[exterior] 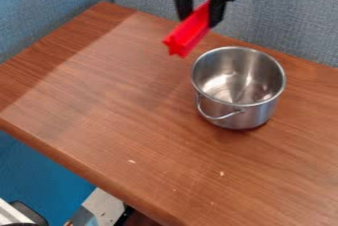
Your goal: Put the red object in the metal pot
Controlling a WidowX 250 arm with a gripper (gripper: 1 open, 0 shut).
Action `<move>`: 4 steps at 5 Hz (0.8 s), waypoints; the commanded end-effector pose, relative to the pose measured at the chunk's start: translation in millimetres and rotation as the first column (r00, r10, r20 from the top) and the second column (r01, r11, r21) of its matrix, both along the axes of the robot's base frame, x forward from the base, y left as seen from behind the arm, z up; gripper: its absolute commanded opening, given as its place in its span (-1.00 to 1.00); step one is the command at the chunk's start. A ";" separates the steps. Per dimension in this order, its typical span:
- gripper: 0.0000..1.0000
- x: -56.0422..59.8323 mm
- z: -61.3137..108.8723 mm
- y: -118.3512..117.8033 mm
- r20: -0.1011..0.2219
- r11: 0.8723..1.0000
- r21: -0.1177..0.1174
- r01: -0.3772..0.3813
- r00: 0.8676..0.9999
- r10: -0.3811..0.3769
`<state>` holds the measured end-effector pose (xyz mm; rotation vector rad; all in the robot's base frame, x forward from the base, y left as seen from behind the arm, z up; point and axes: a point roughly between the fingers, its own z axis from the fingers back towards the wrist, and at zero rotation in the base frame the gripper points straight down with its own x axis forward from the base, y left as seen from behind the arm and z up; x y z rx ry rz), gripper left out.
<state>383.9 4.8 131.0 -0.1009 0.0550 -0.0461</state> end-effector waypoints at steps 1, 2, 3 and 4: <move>-1.00 -0.5 53.0 -28.2 0.129 0.996 -0.039 0.083 0.989 -0.078; -1.00 -7.5 44.8 -50.1 0.116 0.984 -0.034 0.178 0.978 -0.173; -1.00 -21.1 35.1 -65.5 0.098 0.971 -0.033 0.238 0.967 -0.234; -1.00 -26.2 22.6 -68.0 0.079 0.967 -0.015 0.256 0.964 -0.254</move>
